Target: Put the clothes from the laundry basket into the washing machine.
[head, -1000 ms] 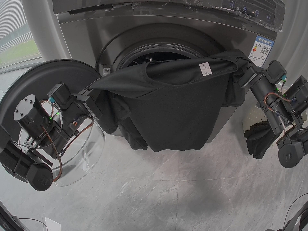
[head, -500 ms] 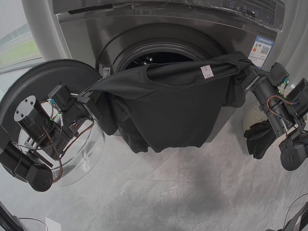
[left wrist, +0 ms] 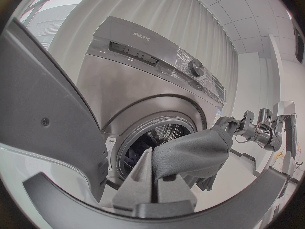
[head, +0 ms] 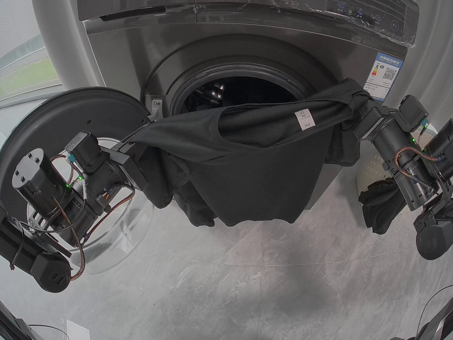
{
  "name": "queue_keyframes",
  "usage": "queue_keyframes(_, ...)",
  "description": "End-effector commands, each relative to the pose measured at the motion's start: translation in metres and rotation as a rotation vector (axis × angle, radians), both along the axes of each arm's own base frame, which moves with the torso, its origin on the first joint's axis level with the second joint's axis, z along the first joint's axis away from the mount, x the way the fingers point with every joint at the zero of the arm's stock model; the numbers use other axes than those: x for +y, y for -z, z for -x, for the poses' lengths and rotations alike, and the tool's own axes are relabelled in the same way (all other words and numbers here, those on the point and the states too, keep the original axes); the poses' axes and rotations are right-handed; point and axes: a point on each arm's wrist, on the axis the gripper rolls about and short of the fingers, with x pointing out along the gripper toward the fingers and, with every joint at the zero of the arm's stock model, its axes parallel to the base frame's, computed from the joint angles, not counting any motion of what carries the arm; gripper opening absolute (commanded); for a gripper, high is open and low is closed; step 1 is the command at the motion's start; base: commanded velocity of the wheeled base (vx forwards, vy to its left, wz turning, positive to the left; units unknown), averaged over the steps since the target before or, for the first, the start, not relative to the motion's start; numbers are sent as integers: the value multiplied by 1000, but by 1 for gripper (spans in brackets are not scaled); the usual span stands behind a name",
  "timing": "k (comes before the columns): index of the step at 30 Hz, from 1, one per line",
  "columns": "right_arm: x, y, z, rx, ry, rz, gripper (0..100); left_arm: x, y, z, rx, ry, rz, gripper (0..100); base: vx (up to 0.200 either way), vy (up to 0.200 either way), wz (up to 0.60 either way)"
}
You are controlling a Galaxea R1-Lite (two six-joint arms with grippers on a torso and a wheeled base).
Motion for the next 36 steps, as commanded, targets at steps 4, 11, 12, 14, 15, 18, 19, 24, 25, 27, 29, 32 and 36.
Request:
queue_keyframes(4, 1, 7, 3, 21, -9, 13, 0, -1, -6, -2, -22, 2, 13, 0, 0, 0, 0)
queue_keyframes(11, 1, 8, 3, 27, -10, 16, 0, -5, -19, -6, -70, 0, 43, 0, 0, 0, 0)
queue_keyframes(12, 0, 8, 4, 26, -9, 15, 0, -5, -20, -6, -73, 4, 45, 0, 0, 0, 0)
queue_keyframes(14, 1, 9, 4, 29, -11, 15, 0, -5, -19, -6, -70, 7, 44, 0, 0, 0, 0)
queue_keyframes(15, 1, 9, 3, 31, -10, 17, 0, -5, -19, -6, -66, 8, 44, 0, 0, 0, 0)
queue_keyframes(18, 2, 11, 1, 34, -11, 18, 0, -7, -19, -5, -63, 17, 52, 0, 0, 0, 0)
queue_keyframes(19, 2, 11, 1, 34, -11, 18, 0, -7, -19, -5, -63, 17, 52, 0, 0, 0, 0)
queue_keyframes(24, 3, 4, 3, 10, -17, 15, 0, -22, -21, 4, -66, 84, 58, 0, 0, 0, 0)
queue_keyframes(25, 2, 4, 3, 10, -15, 15, 0, -28, -19, 7, -59, 111, 57, 0, 0, 0, 0)
queue_keyframes(27, 2, 6, 4, 19, -20, 21, 0, -39, -17, 11, -44, 158, 65, 0, 0, 0, 0)
queue_keyframes(29, 4, 12, 5, 40, -30, 31, 0, -50, -8, 12, -14, 203, 55, 0, 0, 0, 0)
queue_keyframes(32, 14, 26, 13, 91, -79, 58, 0, -64, -6, 19, -5, 251, 55, 0, 0, 0, 0)
queue_keyframes(36, 20, 60, 12, 205, -97, 123, 100, -74, -11, 21, -19, 284, 69, 0, 0, 0, 0)
